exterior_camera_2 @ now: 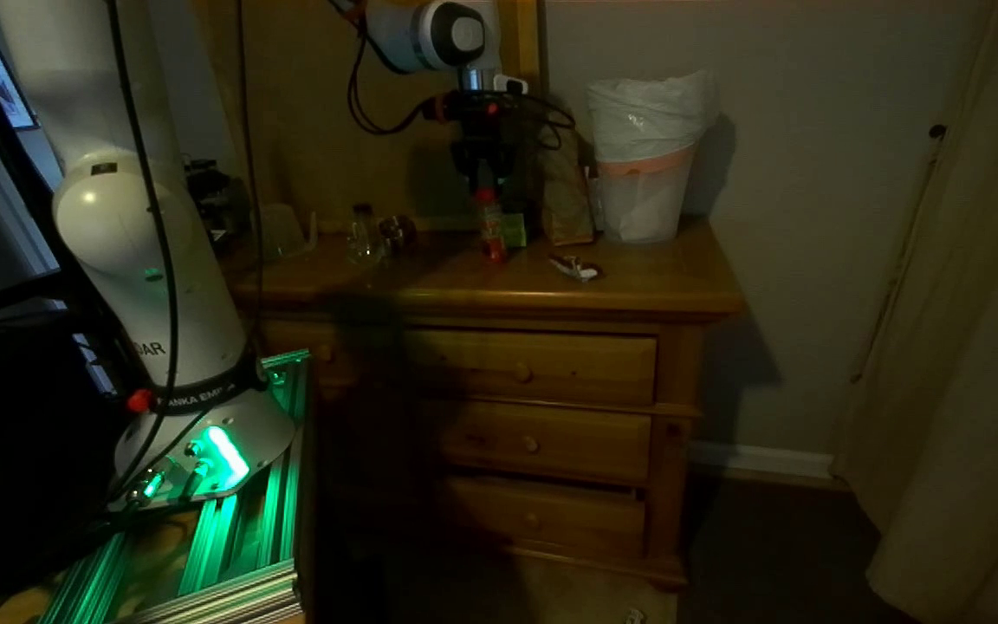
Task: Take the lid off of the bottle
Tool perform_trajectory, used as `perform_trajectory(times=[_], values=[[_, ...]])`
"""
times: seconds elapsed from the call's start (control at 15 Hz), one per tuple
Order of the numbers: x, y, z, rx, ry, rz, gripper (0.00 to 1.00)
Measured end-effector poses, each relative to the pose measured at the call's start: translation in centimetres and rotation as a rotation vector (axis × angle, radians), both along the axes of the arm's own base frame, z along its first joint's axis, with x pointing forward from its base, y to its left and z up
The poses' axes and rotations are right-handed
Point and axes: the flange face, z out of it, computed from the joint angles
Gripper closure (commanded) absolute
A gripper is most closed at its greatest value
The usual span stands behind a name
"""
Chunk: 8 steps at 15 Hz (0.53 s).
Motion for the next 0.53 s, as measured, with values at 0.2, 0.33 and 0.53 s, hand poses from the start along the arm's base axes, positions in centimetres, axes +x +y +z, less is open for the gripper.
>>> perform_trajectory(times=[0.2, 0.33, 0.53], values=[[-0.1, -1.5, 1.5, -0.030, -0.012, -0.040, 0.68], [-0.5, -3.1, 2.3, -0.049, -0.019, -0.062, 0.68], [-1.8, -5.4, 1.9, -0.081, -0.012, -0.081, 0.68]])
